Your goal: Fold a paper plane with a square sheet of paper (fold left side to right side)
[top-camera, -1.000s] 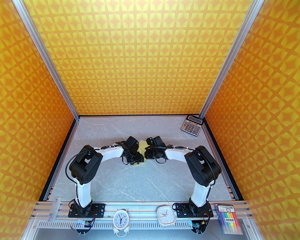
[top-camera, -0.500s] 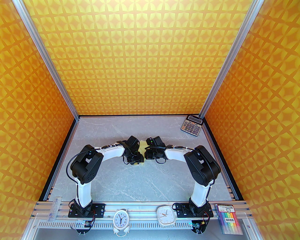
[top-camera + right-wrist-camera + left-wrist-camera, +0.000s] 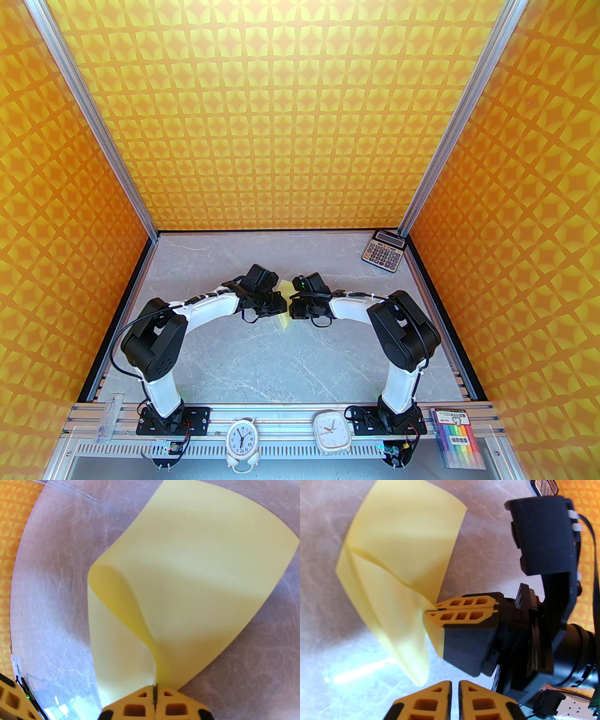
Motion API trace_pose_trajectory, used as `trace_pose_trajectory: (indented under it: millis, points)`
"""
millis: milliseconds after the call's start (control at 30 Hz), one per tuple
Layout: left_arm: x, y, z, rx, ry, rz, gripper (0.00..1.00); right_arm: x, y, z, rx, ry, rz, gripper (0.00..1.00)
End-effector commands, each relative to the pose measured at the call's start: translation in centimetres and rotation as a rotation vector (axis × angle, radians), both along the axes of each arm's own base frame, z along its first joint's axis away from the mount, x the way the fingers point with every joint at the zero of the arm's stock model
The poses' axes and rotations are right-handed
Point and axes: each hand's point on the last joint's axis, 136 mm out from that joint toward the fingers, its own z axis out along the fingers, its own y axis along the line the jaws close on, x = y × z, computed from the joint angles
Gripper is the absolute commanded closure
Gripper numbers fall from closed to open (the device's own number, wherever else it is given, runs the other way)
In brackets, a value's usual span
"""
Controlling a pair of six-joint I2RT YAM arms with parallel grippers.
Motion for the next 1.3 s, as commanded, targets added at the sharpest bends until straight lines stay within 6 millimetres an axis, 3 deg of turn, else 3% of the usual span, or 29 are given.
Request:
trace_pose_trajectory:
  millis: [0,200,633,1267]
  points:
    - [-0.5,-0.4,-1.8,-0.025,0.047,-0.007,0.87,-0.2,-0.3,-0.6,-0.006,0.014,0.006,1.0]
    - [-1.3,0.2,-3.8,0.002,0.087,-0.002,0.86,0.0,-0.2,-0.3,0.0,0.011,0.004,1.0]
    - [-1.5,0.0,-4.2,-0.004,0.089,-0.004,0.84,0.2,-0.1,-0.1,0.002,0.006,0.007,1.0]
    - [-2.9,0.5,-6.5,0.043,0.159,-0.019,0.85,0.6,0.1,0.1,0.001,0.001,0.01,1.0]
